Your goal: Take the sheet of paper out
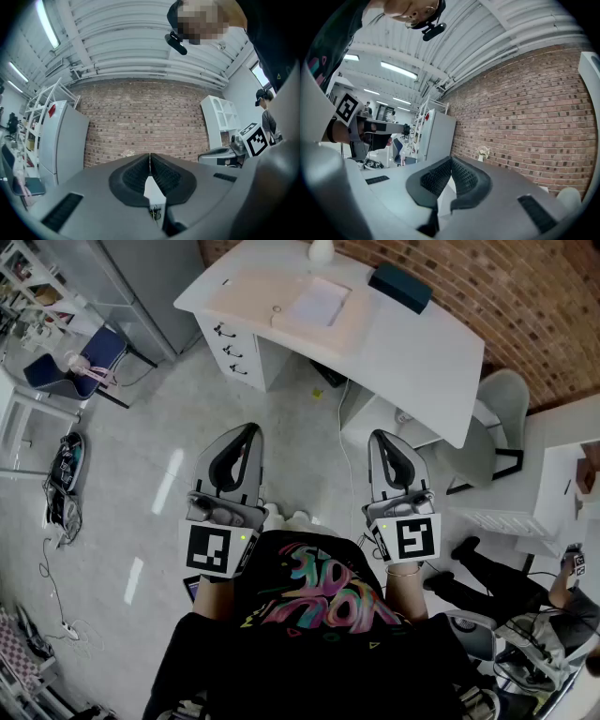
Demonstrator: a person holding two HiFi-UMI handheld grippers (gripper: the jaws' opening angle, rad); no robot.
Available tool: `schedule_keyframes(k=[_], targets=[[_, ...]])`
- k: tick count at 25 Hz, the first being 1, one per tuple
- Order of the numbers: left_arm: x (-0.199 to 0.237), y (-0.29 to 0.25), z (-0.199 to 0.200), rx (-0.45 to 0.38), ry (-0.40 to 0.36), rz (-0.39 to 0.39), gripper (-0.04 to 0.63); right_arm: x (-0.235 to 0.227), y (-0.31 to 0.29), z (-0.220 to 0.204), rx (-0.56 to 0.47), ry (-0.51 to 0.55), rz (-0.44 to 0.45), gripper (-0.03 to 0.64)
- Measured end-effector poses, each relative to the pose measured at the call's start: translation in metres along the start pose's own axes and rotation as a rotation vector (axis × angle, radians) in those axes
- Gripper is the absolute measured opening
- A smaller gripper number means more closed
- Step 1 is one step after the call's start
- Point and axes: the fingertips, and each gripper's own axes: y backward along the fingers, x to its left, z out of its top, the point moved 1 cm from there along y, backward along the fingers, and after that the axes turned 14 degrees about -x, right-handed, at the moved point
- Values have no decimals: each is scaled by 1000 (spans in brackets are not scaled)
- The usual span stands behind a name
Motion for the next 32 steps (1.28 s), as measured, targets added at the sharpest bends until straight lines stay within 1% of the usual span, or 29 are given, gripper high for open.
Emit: schedule_keyframes(k=[4, 7, 12, 16, 22, 25, 27, 29, 32], targets=[[-4, 2, 4, -12, -16, 14, 28, -1, 5, -3, 0, -10, 2, 15], [-8, 6, -2, 25, -18, 29, 28, -4, 10, -7, 1, -16, 8, 17], [-11, 14, -13, 61, -21, 49, 28, -3, 14, -16, 4, -33, 17, 17], [0, 9, -16, 51, -9, 59, 28, -1, 3, -23, 12, -41, 29, 17], [41, -25, -39, 63, -15, 72, 28, -14, -43, -43, 27, -39, 25, 17], [69, -53, -49, 40, -11, 63, 28, -24, -80, -54, 24, -34, 17, 17], [93, -76, -55, 26, -8, 58, 28, -30, -111, -60, 23, -29, 14, 17], [123, -99, -62, 46, -8, 64, 28, -36, -147, -65, 24, -25, 13, 17], [168, -136, -70, 52, -11, 62, 28, -47, -200, -70, 22, -17, 1, 17]])
